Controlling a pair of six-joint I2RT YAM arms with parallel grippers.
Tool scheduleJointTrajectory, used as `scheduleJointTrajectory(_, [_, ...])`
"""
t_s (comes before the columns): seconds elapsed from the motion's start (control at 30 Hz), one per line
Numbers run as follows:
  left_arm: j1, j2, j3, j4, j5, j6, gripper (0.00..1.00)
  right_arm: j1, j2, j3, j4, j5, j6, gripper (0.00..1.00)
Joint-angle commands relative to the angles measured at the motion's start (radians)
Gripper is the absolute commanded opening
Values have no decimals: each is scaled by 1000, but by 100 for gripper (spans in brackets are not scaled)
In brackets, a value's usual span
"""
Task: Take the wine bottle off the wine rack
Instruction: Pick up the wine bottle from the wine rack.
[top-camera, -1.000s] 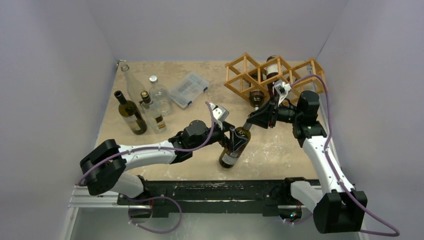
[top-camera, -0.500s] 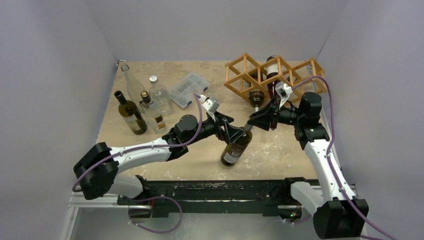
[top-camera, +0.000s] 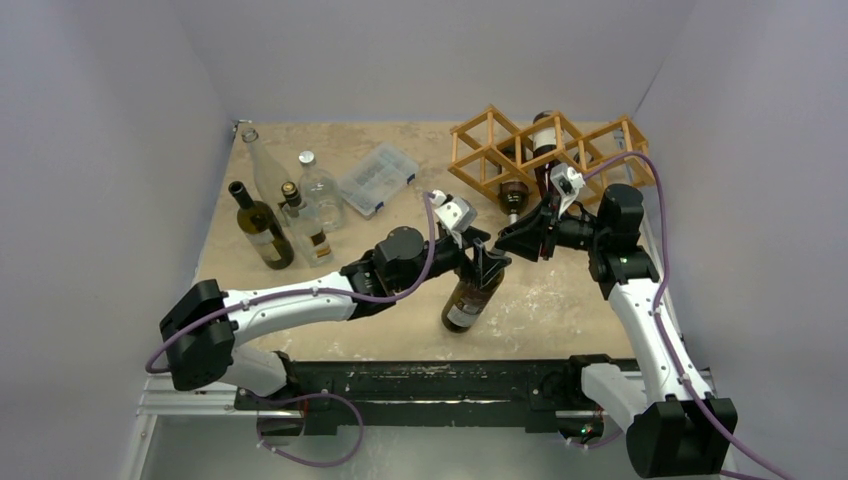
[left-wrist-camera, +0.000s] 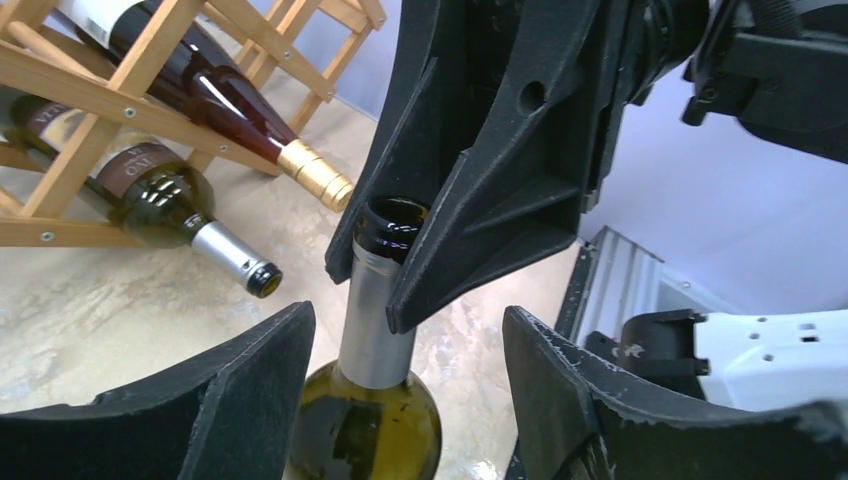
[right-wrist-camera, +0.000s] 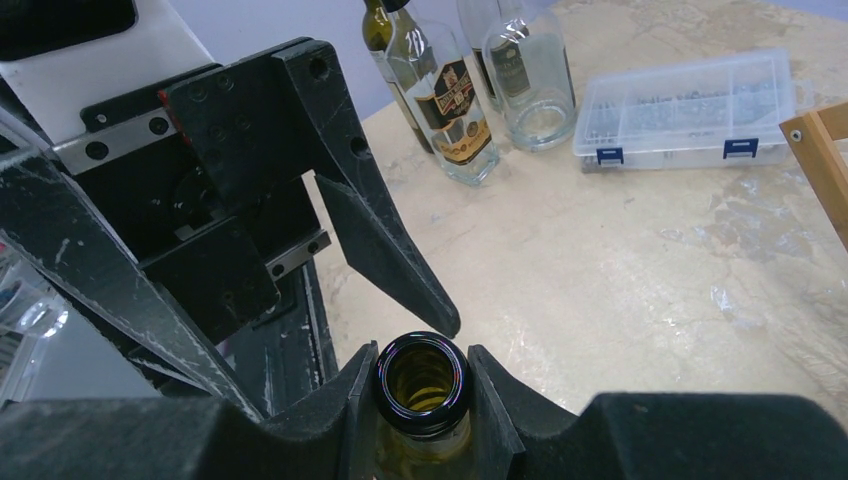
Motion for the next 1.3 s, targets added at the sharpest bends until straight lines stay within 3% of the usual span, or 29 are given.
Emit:
scheduleJointTrajectory(0.0, [-33, 32, 78, -54, -112, 96, 66, 4, -22, 38, 56, -32, 29, 0])
scheduleJointTrajectory(0.4, [-58, 97, 154, -127, -192, 158, 50, 4, -18, 35, 65, -38, 35, 0])
scheduleJointTrajectory(0.6, [-65, 126, 178, -156, -207, 172, 48, 4, -18, 33, 67, -38, 37, 0])
scheduleJointTrajectory(0.9, [-70, 135, 189, -174, -237, 184, 35, 4, -16, 32, 68, -39, 40, 0])
scheduleJointTrajectory(0.93, [-70, 135, 185, -169, -231, 189, 29, 4, -17, 30, 68, -41, 39, 0])
scheduleJointTrajectory(1.0, [-70, 130, 169, -157, -231, 187, 4, 4, -18, 30, 68, -44, 39, 0])
scheduleJointTrajectory(1.07, [-69, 117, 146, -135, -241, 187, 0, 4, -20, 31, 67, -51, 39, 0])
scheduleJointTrajectory(1.13, [-69, 98, 126, -112, -255, 187, 0, 4, -22, 30, 67, -68, 39, 6])
scheduleJointTrajectory(1.2, [-70, 73, 107, -93, -272, 185, 0, 4, -26, 29, 67, -96, 36, 21])
scheduleJointTrajectory(1.27, [-70, 53, 86, -68, -282, 185, 0, 4, -28, 29, 67, -122, 30, 44])
